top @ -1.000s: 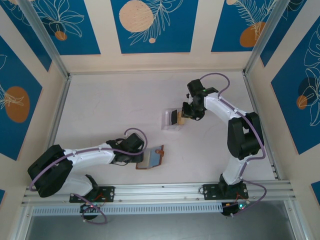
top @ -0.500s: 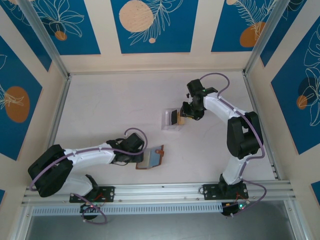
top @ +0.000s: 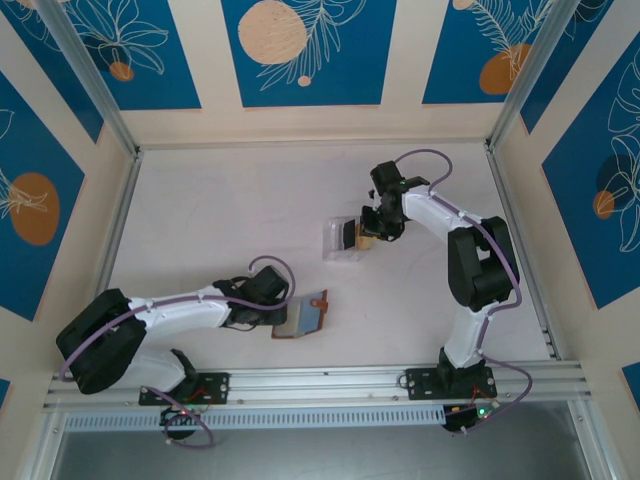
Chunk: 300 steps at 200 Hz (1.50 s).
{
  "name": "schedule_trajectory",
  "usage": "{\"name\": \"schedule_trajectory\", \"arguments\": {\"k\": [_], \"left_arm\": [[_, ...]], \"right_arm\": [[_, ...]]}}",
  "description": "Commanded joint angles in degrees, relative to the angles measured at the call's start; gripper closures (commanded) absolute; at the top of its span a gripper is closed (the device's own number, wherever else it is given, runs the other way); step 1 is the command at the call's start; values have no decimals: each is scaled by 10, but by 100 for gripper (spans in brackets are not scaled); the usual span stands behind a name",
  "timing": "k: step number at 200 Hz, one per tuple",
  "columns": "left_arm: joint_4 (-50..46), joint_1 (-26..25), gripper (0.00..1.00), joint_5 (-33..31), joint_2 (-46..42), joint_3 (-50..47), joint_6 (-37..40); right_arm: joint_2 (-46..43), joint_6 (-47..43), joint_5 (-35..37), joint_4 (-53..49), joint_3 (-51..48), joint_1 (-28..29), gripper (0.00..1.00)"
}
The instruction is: Put the credit cards into the card holder
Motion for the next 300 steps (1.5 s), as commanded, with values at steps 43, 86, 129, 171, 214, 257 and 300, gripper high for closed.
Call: {"name": "schedule_trajectory", "arguments": {"k": [43,86,129,171,214,257,300], "left_arm": [[101,-5,55,26,97,-44,-5],[102,-5,55,27,99,-43,-5],[103,-5,55,27,100,-44,-5],[103,-5,55,27,101,-45,-5],[106,-5,55,27,101,-47,-6],[106,-5,55,27,101,-48,-6],[103,-4,55,29,88,-47,-2]], "right_arm": [[-17,-11,19,-34,23,2,85],[-18,-15,43,-53,36,9,84],[-11,-17,57,-67,48,16,82],[-12,-18,59,-70,51,19,87],[-16,-19,58,-74,57,22,94],[-16,-21,50,-74,64,25,100],[-25,-23,41,-76,75,25,100]]}}
